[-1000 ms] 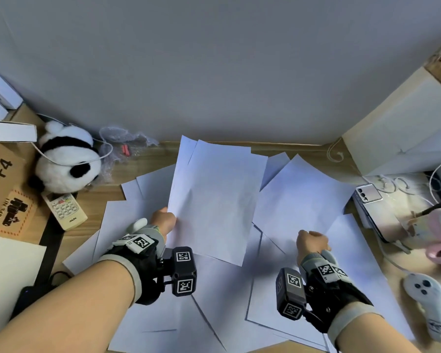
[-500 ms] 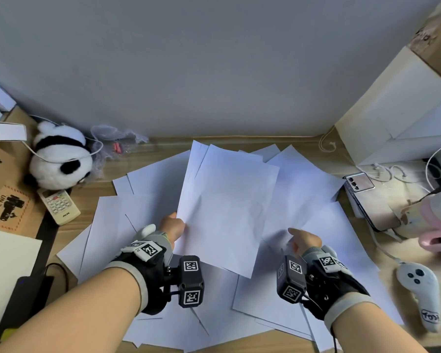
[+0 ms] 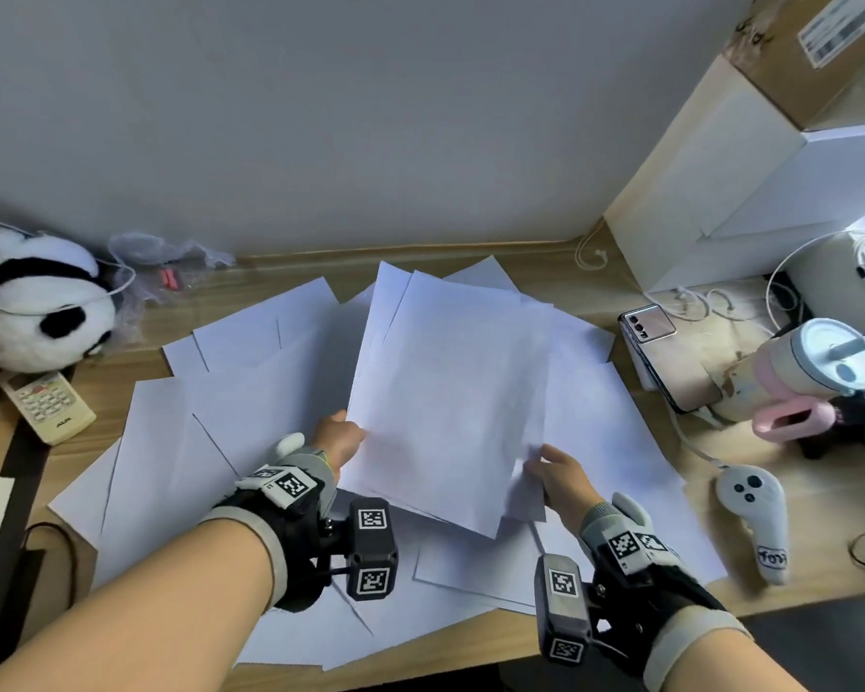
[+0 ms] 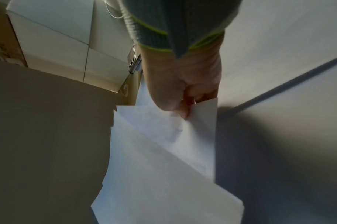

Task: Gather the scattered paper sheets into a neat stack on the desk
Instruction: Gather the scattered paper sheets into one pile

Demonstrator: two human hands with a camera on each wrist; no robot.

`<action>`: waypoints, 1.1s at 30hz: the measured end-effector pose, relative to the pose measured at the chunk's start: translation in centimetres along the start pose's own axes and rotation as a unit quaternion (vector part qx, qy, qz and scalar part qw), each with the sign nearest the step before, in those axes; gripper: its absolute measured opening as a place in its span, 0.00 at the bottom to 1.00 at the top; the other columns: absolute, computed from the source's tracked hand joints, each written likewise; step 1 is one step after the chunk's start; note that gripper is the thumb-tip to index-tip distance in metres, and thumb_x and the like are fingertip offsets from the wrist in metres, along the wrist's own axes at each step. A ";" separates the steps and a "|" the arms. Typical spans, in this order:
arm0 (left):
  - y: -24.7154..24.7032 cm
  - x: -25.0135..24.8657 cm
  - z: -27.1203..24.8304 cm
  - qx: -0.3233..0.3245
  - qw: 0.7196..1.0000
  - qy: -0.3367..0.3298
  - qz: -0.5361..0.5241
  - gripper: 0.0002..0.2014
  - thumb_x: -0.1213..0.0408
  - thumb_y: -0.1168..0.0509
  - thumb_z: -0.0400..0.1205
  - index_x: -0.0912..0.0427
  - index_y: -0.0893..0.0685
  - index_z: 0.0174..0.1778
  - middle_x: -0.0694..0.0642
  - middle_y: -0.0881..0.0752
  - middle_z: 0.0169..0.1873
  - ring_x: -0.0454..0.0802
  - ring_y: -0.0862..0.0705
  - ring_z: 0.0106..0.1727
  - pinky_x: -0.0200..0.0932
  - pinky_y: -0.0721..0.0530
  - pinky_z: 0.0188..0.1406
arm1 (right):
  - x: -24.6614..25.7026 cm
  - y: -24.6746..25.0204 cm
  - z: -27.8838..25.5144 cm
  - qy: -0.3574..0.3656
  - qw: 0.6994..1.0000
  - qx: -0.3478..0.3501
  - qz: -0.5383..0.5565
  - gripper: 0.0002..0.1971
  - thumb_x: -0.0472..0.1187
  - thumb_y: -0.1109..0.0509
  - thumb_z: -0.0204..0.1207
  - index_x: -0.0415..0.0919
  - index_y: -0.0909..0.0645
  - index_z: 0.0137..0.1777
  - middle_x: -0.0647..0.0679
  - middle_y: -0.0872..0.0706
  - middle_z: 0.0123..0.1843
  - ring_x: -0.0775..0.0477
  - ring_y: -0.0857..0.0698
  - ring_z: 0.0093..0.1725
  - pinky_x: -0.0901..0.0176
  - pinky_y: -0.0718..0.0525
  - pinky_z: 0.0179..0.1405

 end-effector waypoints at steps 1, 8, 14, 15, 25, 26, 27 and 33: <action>-0.6 0.1 -0.3 0.005 1.000 0.006 0.011 0.20 0.79 0.43 0.81 0.70 0.24 0.70 0.60 0.19 0.58 0.56 0.21 0.58 0.42 0.25 0.57 | -0.3 0.3 -0.2 -0.011 1.000 0.016 0.006 0.11 0.25 0.43 0.75 0.36 0.21 0.47 0.42 0.23 0.35 0.46 0.25 0.32 0.64 0.27 0.26; -3.3 0.9 -1.0 0.022 0.999 0.015 0.027 0.24 0.80 0.34 0.75 0.71 0.25 0.69 0.64 0.16 0.54 0.54 0.19 0.52 0.45 0.21 0.58 | -0.9 1.0 -0.9 -0.022 1.000 0.009 0.014 0.17 0.49 0.39 0.81 0.34 0.21 0.54 0.41 0.19 0.44 0.43 0.21 0.39 0.59 0.25 0.33; -4.3 0.6 -2.3 0.085 0.995 0.052 0.008 0.25 0.72 0.32 0.77 0.70 0.26 0.70 0.60 0.14 0.51 0.55 0.16 0.54 0.42 0.19 0.44 | -0.5 1.3 -1.7 0.021 0.999 -0.024 -0.004 0.17 0.21 0.44 0.72 0.35 0.21 0.55 0.41 0.18 0.44 0.43 0.22 0.41 0.60 0.26 0.32; -4.5 0.6 -2.3 0.085 0.995 0.050 -0.001 0.26 0.71 0.32 0.77 0.70 0.28 0.72 0.61 0.15 0.57 0.56 0.17 0.59 0.44 0.19 0.49 | -0.5 1.7 -1.8 0.015 0.999 -0.033 0.000 0.15 0.21 0.44 0.71 0.34 0.21 0.52 0.41 0.19 0.43 0.43 0.23 0.40 0.59 0.27 0.32; -7.7 1.7 -2.9 0.089 0.995 0.013 0.039 0.26 0.85 0.44 0.77 0.68 0.26 0.72 0.59 0.18 0.58 0.55 0.21 0.59 0.45 0.23 0.66 | -2.6 10.8 -1.4 -0.049 0.958 -0.275 -0.067 0.25 0.37 0.35 0.70 0.34 0.22 0.69 0.34 0.21 0.69 0.35 0.21 0.66 0.54 0.24 0.66; -7.9 1.9 -3.1 0.096 0.994 0.018 0.044 0.26 0.85 0.45 0.77 0.68 0.26 0.72 0.59 0.18 0.57 0.54 0.21 0.58 0.42 0.24 0.62 | -3.0 11.7 -1.5 -0.066 0.947 -0.306 -0.070 0.26 0.36 0.35 0.70 0.36 0.25 0.71 0.33 0.26 0.72 0.33 0.25 0.70 0.48 0.27 0.71; -8.1 2.1 -3.2 0.101 0.994 0.020 0.045 0.26 0.85 0.46 0.77 0.69 0.26 0.72 0.59 0.19 0.55 0.53 0.23 0.56 0.41 0.25 0.58 | -3.5 12.5 -1.4 -0.076 0.939 -0.326 -0.074 0.27 0.36 0.34 0.70 0.37 0.26 0.72 0.32 0.28 0.74 0.31 0.27 0.71 0.42 0.28 0.73; -8.2 2.8 -3.2 0.101 0.993 0.024 0.048 0.27 0.86 0.47 0.77 0.68 0.27 0.72 0.62 0.17 0.57 0.54 0.23 0.55 0.44 0.24 0.59 | -4.6 13.2 -1.8 -0.075 0.951 -0.277 -0.112 0.13 0.34 0.31 0.71 0.34 0.22 0.55 0.33 0.18 0.50 0.35 0.20 0.51 0.46 0.23 0.57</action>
Point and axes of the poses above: each hand's wrist, its own z-axis towards the middle knuckle, its own y-axis out of the back of the hand, x = y × z, the point moved 2 cm from there along z, towards the middle knuckle
